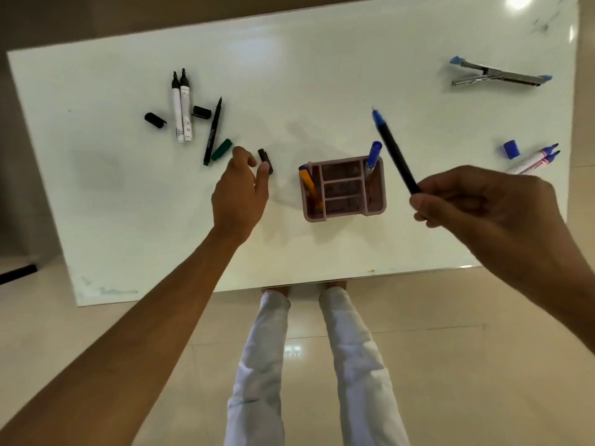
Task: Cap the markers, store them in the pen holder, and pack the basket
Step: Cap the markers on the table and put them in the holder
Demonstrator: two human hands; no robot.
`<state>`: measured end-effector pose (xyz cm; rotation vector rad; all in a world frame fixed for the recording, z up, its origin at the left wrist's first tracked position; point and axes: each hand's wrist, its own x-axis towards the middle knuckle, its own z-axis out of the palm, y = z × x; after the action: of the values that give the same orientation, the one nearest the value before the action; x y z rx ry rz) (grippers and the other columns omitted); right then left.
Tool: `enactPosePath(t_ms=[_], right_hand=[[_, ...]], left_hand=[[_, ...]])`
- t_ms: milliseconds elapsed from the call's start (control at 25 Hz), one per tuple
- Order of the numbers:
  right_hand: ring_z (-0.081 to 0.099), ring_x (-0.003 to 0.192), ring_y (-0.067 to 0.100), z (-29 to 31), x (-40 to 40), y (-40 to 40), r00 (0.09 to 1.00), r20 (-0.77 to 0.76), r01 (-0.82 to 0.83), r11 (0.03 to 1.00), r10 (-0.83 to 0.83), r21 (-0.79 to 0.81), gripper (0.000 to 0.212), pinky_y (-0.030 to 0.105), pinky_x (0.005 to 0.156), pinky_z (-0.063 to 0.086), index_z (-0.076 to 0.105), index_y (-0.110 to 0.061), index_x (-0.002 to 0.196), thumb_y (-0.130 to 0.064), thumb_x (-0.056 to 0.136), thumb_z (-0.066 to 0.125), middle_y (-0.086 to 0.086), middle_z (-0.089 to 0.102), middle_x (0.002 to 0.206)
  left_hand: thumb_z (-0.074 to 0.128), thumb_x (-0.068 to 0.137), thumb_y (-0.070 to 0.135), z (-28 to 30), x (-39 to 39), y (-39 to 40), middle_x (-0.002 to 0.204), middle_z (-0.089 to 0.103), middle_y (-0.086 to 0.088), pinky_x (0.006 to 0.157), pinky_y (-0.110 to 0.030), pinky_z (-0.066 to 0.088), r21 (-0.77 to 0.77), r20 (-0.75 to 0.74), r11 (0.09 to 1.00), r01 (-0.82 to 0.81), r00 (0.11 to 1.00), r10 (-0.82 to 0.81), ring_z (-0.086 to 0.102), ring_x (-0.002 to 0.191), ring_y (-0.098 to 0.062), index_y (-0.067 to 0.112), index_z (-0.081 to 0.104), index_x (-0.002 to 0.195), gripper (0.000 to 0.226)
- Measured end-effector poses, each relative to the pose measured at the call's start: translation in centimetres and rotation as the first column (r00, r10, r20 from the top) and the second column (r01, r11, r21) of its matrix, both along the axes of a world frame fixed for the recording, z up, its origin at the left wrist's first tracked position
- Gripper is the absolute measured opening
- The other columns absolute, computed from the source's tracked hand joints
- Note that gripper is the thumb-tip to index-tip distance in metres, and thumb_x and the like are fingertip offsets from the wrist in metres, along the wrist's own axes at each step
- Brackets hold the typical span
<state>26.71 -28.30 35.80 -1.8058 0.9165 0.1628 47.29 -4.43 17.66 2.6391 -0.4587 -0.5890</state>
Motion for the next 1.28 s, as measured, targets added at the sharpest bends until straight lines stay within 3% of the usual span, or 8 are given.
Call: enactPosePath(t_ms=[160, 240, 400, 560, 680, 800, 1040, 1280], right_hand=[[0.078, 0.075, 0.005, -0.8, -1.1, 1.5, 0.998, -0.055, -0.001, 0.996, 0.006, 0.085, 0.02, 0.009, 0.071, 0.058, 0.08, -0.026, 0.102, -0.037, 0.087, 0.077, -0.012, 0.08, 0.082], [0.078, 0.074, 0.009, -1.1, -1.4, 2.2, 0.998, -0.069, 0.023, 0.985, -0.012, 0.168, 0.013, 0.012, 0.067, 0.058, 0.08, -0.024, 0.101, -0.029, 0.09, 0.077, -0.008, 0.08, 0.081], [0.077, 0.071, 0.017, -1.2, -1.5, 3.1, 0.999, -0.043, 0.024, 0.968, -0.013, 0.249, 0.014, 0.019, 0.064, 0.06, 0.08, -0.021, 0.105, -0.025, 0.092, 0.076, -0.001, 0.08, 0.084], [0.071, 0.064, 0.013, -1.2, -1.1, 3.3, 1.0, -0.022, 0.019, 0.983, -0.016, 0.183, 0.017, 0.013, 0.063, 0.056, 0.081, -0.024, 0.108, -0.027, 0.092, 0.075, -0.003, 0.077, 0.077], [0.07, 0.065, 0.011, -1.3, -0.4, 3.5, 0.999, -0.011, 0.033, 0.99, -0.032, 0.137, 0.016, 0.012, 0.062, 0.054, 0.081, -0.026, 0.108, -0.029, 0.092, 0.075, -0.005, 0.077, 0.076], [0.07, 0.067, 0.01, -1.3, 0.6, 4.0, 1.0, -0.009, 0.03, 0.994, -0.029, 0.102, 0.017, 0.011, 0.063, 0.054, 0.081, -0.025, 0.109, -0.028, 0.093, 0.074, -0.007, 0.077, 0.077], [0.072, 0.073, 0.003, -0.9, 2.8, 6.0, 0.994, -0.001, -0.106, 0.994, 0.106, 0.017, 0.02, 0.004, 0.064, 0.05, 0.08, -0.023, 0.113, -0.024, 0.095, 0.073, -0.019, 0.074, 0.076], [0.07, 0.071, 0.001, -1.3, 4.7, 8.5, 0.995, 0.012, -0.099, 0.994, 0.099, 0.055, 0.016, 0.005, 0.064, 0.05, 0.081, -0.024, 0.109, -0.022, 0.096, 0.074, -0.02, 0.075, 0.079]], left_hand=[[0.072, 0.091, 0.062, -1.7, 0.9, -1.9, 0.113, 0.07, -0.011, 0.08, -0.041, 0.056, 0.104, -0.13, 0.992, -0.069, 0.988, 0.082, 0.068, 0.096, -0.029, 0.008, 0.05, 0.126, 0.069], [0.073, 0.096, 0.051, -2.5, 1.4, -2.5, 0.119, 0.069, -0.014, 0.086, -0.045, 0.057, 0.121, -0.127, 0.993, -0.011, 0.992, 0.027, 0.069, 0.105, -0.032, 0.005, 0.05, 0.128, 0.061], [0.062, 0.106, 0.025, -2.6, 1.8, -2.2, 0.116, 0.067, -0.02, 0.079, -0.034, 0.045, 0.111, -0.042, 0.989, 0.097, 0.995, -0.093, 0.066, 0.107, -0.035, 0.0, 0.056, 0.123, 0.031], [0.062, 0.106, 0.013, -0.9, 1.9, -0.3, 0.102, 0.075, -0.016, 0.083, -0.045, 0.063, -0.138, -0.184, 0.99, -0.012, 0.983, -0.014, 0.075, 0.089, -0.032, 0.004, 0.059, 0.129, 0.025], [0.067, 0.105, 0.016, 1.5, 1.3, 1.6, 0.101, 0.08, -0.013, 0.086, -0.039, 0.067, -0.3, -0.488, 0.916, -0.266, 0.868, 0.093, 0.081, 0.085, -0.023, 0.013, 0.061, 0.131, 0.027], [0.069, 0.104, 0.02, 3.8, 0.5, 3.6, 0.095, 0.082, -0.011, 0.084, -0.037, 0.067, -0.34, -0.642, 0.866, -0.367, 0.763, 0.071, 0.082, 0.087, -0.025, 0.017, 0.061, 0.13, 0.027], [0.077, 0.096, 0.025, 8.0, -0.6, 5.9, 0.08, 0.072, 0.005, 0.074, -0.025, 0.061, -0.451, -0.729, 0.809, -0.377, 0.679, -0.09, 0.07, 0.068, -0.014, 0.027, 0.083, 0.107, 0.013], [0.08, 0.089, 0.028, 9.6, -0.7, 6.7, 0.077, 0.07, 0.003, 0.071, -0.023, 0.059, -0.474, -0.778, 0.734, -0.487, 0.622, -0.09, 0.066, 0.064, -0.013, 0.024, 0.084, 0.098, 0.01]])
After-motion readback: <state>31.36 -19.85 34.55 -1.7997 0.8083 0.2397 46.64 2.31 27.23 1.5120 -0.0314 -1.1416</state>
